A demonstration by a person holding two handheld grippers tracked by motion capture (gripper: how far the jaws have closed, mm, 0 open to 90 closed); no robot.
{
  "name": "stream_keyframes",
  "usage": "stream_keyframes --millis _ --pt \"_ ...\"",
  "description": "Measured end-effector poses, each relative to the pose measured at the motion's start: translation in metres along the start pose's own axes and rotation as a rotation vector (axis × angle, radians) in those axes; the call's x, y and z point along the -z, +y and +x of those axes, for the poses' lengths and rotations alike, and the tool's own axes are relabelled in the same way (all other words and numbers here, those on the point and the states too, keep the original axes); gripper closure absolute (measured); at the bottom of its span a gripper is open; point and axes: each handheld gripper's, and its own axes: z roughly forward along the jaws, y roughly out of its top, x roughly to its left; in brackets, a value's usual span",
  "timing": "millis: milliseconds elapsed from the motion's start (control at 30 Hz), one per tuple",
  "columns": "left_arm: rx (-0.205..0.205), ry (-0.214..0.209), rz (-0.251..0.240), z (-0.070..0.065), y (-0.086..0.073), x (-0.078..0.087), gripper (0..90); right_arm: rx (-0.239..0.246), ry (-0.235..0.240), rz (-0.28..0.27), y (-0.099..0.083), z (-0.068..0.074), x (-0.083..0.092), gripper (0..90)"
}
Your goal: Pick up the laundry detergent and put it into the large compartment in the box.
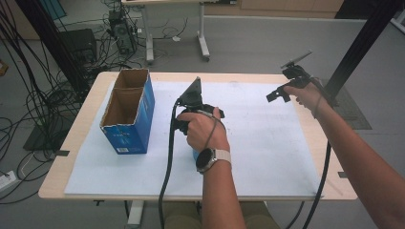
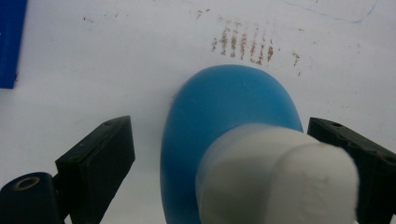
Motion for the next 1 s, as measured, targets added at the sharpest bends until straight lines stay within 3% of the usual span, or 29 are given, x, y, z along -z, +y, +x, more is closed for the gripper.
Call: stream_keyframes --millis 1000 --pt "0.003 0.003 0.015 0.002 -0.001 -0.012 12.9 -0.012 0.005 0.007 -0.003 -0.003 -0.004 6.7"
